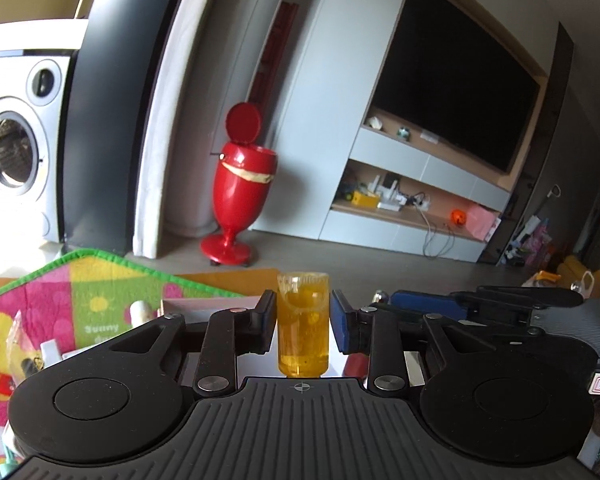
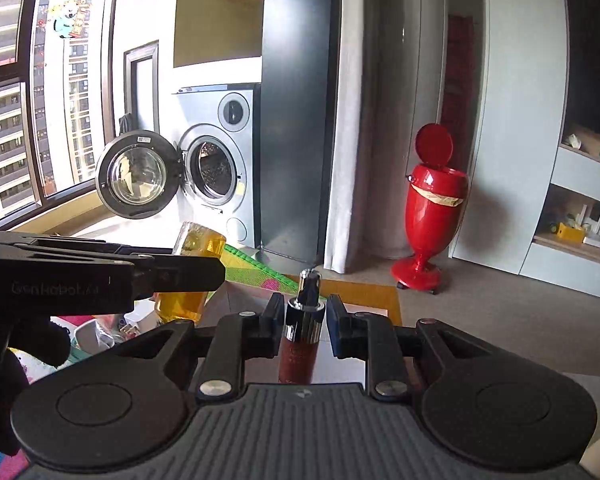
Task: Organize rigid objects
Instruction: 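Lower both bottles into the pink box and open both grippers, then move the left gripper to the white plug charger while the right gripper approaches the teal crank toy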
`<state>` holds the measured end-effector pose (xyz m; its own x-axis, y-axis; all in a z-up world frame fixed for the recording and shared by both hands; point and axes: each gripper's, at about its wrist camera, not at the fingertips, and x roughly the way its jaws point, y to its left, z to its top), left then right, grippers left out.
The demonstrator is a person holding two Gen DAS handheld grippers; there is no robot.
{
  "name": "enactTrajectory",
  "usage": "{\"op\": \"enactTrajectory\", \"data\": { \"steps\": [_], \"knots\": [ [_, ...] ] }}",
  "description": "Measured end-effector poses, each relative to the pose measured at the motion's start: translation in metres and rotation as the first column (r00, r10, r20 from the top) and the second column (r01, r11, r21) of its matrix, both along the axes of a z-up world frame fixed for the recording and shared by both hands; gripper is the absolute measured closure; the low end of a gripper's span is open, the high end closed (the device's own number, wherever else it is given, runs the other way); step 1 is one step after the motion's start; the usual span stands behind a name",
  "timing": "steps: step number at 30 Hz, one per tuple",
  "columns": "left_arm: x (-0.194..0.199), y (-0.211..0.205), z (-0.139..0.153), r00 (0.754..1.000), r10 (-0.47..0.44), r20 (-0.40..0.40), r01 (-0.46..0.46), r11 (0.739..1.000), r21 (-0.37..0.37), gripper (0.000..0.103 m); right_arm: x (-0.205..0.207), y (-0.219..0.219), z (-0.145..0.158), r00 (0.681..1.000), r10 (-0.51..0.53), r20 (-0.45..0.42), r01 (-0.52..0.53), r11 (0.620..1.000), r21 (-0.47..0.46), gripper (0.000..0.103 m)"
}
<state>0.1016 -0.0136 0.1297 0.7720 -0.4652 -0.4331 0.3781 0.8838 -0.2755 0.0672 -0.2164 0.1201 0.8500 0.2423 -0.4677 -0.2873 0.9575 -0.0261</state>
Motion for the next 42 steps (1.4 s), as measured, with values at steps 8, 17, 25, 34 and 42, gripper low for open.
{"op": "enactTrajectory", "data": {
  "steps": [8, 17, 25, 34, 42],
  "knots": [
    [-0.018, 0.080, -0.041, 0.981, 0.168, -0.098, -0.169, 0.986, -0.007, 0.073, -0.046, 0.004, -0.060, 0.998, 0.059, -0.033, -0.061, 0.994, -0.089, 0.041],
    [-0.019, 0.176, -0.074, 0.904, 0.367, -0.218, -0.384, 0.922, -0.040, 0.073, -0.093, 0.035, -0.110, 0.974, 0.180, -0.140, -0.190, 0.980, -0.060, 0.029],
    [-0.033, 0.185, -0.093, 0.915, 0.288, -0.283, -0.307, 0.951, -0.025, 0.074, -0.100, 0.051, -0.122, 0.952, 0.199, -0.231, -0.209, 0.978, -0.020, 0.029],
    [-0.070, 0.147, -0.101, 0.954, 0.146, -0.260, -0.107, 0.981, 0.160, 0.074, -0.101, 0.058, -0.127, 0.946, 0.204, -0.251, -0.220, 0.975, -0.037, 0.028],
    [-0.053, 0.171, -0.072, 0.929, 0.326, -0.175, -0.327, 0.945, 0.027, 0.074, -0.106, 0.063, -0.129, 0.943, 0.222, -0.247, -0.240, 0.970, -0.045, 0.028]
  ]
}}
